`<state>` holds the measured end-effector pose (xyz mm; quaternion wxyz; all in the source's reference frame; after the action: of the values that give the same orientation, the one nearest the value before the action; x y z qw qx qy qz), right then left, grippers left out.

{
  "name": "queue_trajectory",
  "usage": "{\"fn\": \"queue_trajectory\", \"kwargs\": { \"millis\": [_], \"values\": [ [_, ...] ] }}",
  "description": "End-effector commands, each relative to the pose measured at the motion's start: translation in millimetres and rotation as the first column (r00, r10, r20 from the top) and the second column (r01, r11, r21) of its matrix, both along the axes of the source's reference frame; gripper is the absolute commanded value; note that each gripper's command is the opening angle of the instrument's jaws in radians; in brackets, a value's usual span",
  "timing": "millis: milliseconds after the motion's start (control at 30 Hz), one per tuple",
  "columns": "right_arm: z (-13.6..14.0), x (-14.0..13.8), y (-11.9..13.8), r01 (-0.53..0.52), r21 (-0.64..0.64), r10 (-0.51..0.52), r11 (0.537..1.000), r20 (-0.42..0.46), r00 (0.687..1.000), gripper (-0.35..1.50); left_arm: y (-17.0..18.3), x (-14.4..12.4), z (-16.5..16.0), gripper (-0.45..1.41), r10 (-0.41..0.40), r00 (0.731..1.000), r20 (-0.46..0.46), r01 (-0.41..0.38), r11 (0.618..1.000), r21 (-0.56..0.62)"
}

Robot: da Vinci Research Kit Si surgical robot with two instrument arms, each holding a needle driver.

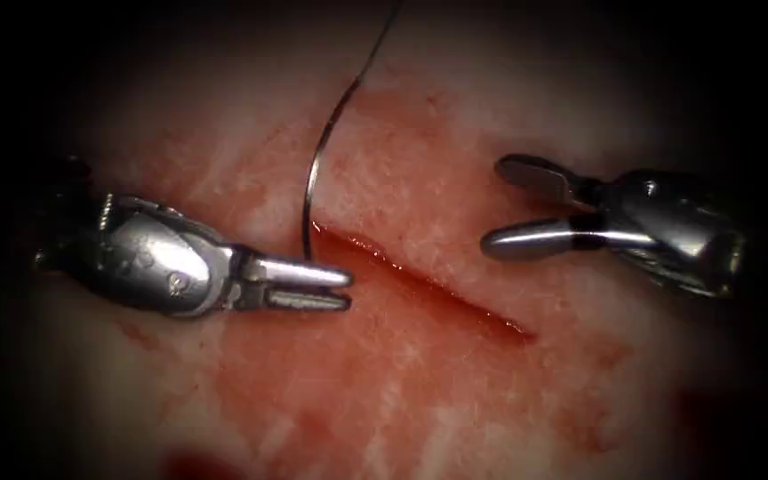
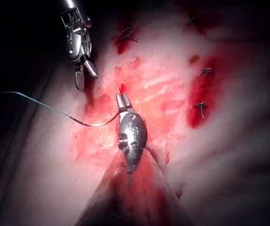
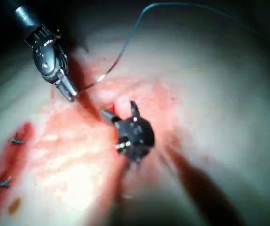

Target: Wound Closure

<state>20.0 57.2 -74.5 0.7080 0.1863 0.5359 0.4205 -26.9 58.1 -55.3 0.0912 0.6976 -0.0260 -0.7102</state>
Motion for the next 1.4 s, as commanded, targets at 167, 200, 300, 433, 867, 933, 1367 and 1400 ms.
{"fn": "queue_trajectory", "kwargs": {
  "millis": [167, 200, 300, 433, 867, 933, 1367, 1400],
  "values": [
    [1.7, 4.7, 1.0, -0.054, 0.071, 0.061, 0.996, -0.108, 0.992, 0.70, -1.3, -0.6, 0.1, -0.35, 0.035, 0.996, 0.080, -0.027, 0.995, -0.098],
    [1.8, 5.3, 0.9, -0.055, 0.077, 0.065, 0.995, -0.122, 0.990, 0.70, -1.3, -0.7, 0.1, -0.35, 0.041, 0.996, 0.085, -0.033, 0.995, -0.098],
    [2.2, 6.9, 0.6, -0.048, 0.097, 0.062, 0.994, -0.150, 0.987, 0.70, -1.3, -0.6, 0.1, -0.35, 0.058, 0.993, 0.099, -0.047, 0.993, -0.111],
    [3.0, 8.3, 0.2, -0.059, 0.094, 0.074, 0.994, -0.162, 0.984, 0.66, -1.3, -0.6, 0.0, -0.35, 0.056, 0.993, 0.106, -0.043, 0.992, -0.122],
    [3.7, 10.1, 0.0, -0.095, 0.095, 0.111, 0.991, -0.175, 0.978, 0.60, -1.0, -0.1, -1.0, -0.35, 0.038, 0.990, 0.134, -0.022, 0.992, -0.122],
    [3.8, 10.2, -0.1, -0.095, 0.094, 0.111, 0.991, -0.174, 0.978, 0.53, -0.9, 0.0, -1.0, -0.35, 0.037, 0.990, 0.137, -0.020, 0.992, -0.121],
    [2.6, 10.1, 0.6, -0.121, 0.102, 0.140, 0.987, -0.207, 0.968, 0.41, -1.2, -0.3, -0.8, -0.35, 0.036, 0.990, 0.135, -0.019, 0.992, -0.124],
    [2.6, 10.1, 0.6, -0.120, 0.102, 0.139, 0.987, -0.207, 0.968, 0.36, -1.1, -0.3, -0.8, -0.35, 0.036, 0.990, 0.136, -0.019, 0.992, -0.124]
  ]
}}
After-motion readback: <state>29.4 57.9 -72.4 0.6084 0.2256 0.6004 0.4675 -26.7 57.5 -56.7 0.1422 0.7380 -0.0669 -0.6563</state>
